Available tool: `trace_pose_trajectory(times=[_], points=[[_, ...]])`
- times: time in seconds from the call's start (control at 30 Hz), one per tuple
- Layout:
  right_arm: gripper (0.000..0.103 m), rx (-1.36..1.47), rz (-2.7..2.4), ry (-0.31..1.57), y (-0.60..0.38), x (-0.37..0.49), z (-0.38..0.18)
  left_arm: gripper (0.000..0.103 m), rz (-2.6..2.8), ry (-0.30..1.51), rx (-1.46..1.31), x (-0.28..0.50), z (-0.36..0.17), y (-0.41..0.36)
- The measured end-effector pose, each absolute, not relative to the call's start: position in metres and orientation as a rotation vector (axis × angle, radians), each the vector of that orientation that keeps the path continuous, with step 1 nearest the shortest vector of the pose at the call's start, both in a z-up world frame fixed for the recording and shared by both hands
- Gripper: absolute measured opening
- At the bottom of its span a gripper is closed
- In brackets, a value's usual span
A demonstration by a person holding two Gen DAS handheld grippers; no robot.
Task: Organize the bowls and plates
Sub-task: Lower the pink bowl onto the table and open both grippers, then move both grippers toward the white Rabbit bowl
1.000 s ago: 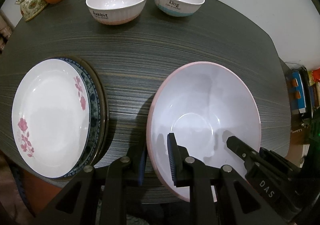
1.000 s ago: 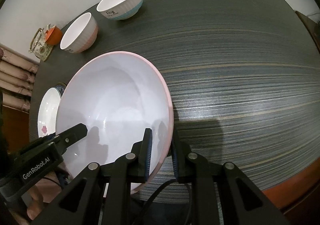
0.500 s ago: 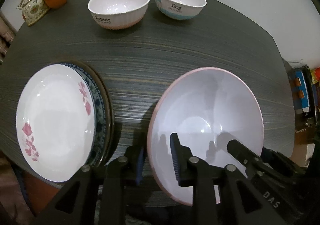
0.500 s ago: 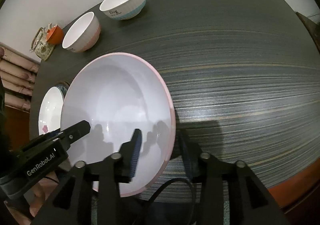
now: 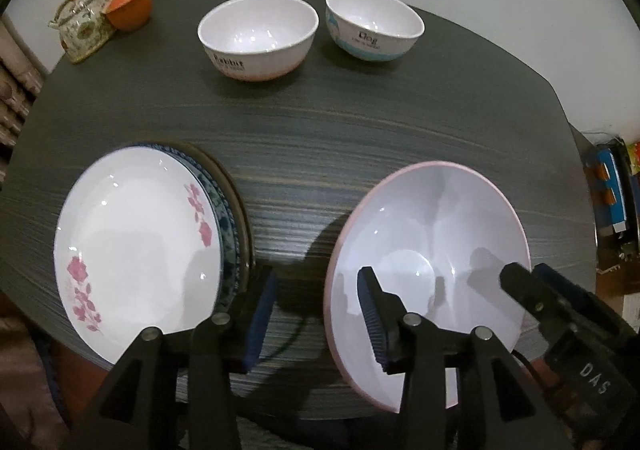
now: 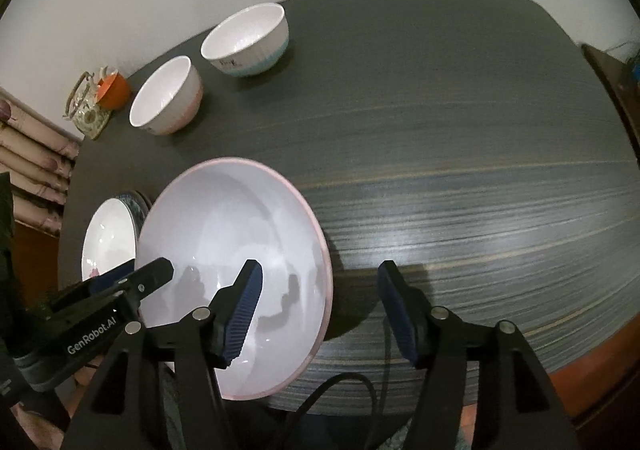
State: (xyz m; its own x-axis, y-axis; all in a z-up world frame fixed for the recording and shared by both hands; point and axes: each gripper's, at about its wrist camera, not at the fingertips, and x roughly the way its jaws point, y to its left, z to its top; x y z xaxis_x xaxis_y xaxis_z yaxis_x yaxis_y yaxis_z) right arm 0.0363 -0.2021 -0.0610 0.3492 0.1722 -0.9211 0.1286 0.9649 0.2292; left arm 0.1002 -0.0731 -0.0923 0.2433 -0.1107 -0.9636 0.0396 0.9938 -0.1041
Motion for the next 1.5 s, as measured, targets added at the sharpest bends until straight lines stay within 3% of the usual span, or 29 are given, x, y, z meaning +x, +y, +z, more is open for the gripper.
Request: trace_pose_trajectory(times=[0.57,1.5], points=[[0.059,0.190,0.090,1.107,-0.174,0.049,-0.036,0.047,-0.076,1.159,0.012,0.102,-0.067,-0.076],[0.060,0.074,0.210,1.070,-0.129,0.112,-0.027,0.047,0.009,1.092,-0.024,0.151,-0.072,-0.019]])
